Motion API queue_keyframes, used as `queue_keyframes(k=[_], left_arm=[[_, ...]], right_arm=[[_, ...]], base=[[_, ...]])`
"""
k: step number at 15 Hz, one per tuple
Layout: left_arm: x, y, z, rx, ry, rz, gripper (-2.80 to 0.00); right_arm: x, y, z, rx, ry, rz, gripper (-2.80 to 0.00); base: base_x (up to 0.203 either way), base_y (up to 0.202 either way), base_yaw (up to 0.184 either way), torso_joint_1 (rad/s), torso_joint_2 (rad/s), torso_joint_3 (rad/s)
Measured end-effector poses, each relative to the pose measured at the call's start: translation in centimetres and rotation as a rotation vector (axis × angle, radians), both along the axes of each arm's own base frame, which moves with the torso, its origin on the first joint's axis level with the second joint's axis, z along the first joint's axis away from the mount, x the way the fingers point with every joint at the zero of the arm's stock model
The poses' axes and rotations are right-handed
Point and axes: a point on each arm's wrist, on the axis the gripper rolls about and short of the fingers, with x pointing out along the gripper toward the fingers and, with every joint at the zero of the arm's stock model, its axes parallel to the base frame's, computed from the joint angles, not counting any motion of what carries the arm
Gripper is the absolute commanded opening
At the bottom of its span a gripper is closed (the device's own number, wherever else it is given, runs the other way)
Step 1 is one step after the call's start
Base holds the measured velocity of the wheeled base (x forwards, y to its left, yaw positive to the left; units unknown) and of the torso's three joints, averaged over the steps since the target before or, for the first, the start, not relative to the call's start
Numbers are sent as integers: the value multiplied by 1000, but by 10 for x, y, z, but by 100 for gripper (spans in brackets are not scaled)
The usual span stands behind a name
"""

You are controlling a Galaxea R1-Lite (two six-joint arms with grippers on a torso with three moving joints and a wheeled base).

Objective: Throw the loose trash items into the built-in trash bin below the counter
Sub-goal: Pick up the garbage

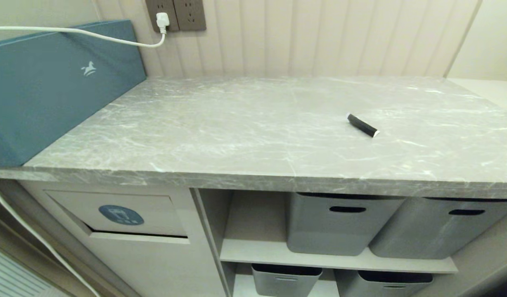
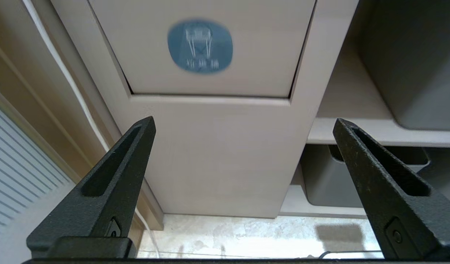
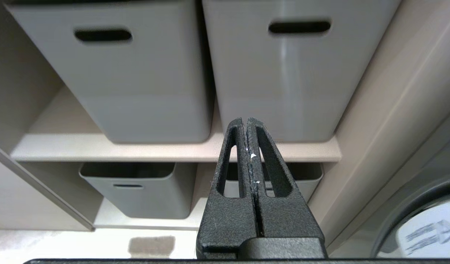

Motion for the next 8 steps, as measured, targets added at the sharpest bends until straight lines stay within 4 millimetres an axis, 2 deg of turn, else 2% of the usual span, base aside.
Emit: queue_keyframes(k=[8], left_arm=[[0, 0, 0, -8, 0, 0, 0]], right_arm=[[0, 0, 0, 2, 0, -2, -280]], base=[[0, 0, 0, 218, -494, -278]])
